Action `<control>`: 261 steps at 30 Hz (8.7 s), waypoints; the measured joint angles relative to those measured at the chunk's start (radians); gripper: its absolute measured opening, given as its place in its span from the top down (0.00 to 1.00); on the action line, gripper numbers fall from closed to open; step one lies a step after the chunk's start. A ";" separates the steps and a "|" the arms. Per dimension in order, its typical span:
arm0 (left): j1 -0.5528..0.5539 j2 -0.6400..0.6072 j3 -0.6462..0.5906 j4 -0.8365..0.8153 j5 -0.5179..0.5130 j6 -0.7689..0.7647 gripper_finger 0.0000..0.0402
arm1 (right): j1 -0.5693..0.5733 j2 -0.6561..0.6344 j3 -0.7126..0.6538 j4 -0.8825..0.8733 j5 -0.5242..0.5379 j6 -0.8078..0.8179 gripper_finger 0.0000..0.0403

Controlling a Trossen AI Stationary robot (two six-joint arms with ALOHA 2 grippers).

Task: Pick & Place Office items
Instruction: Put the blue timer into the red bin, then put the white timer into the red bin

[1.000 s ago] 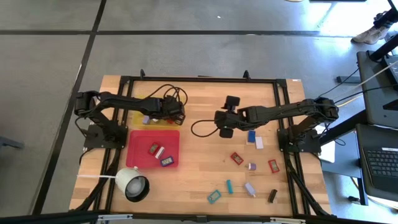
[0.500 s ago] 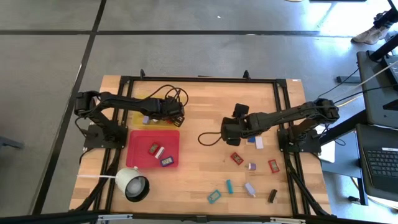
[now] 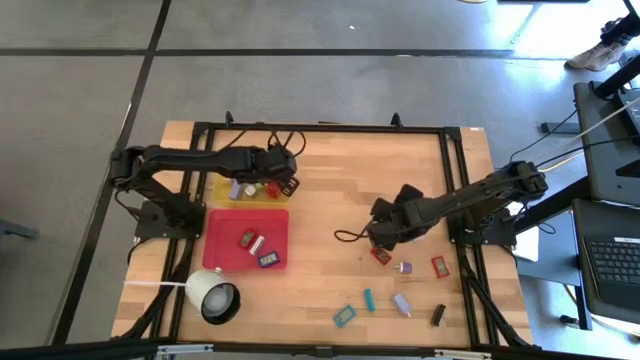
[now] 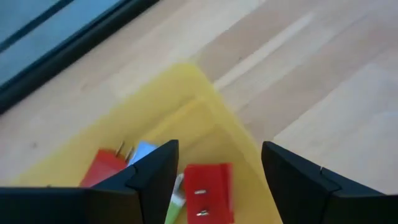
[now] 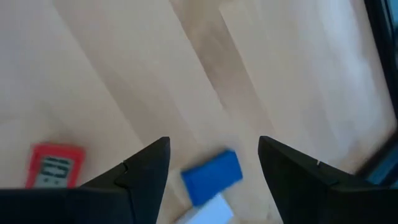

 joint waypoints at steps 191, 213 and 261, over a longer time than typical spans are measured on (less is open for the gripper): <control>-0.181 0.083 0.014 0.737 0.272 -0.144 0.83 | -0.090 -0.249 -0.171 0.741 -0.008 -0.590 0.20; -0.416 -0.081 0.014 0.183 0.278 -0.351 0.82 | -0.033 -0.251 -0.171 0.435 -0.033 -0.338 0.24; -0.616 -0.165 -0.275 -0.303 0.300 -0.995 0.59 | 0.086 -0.251 -0.369 0.210 -0.140 0.297 0.24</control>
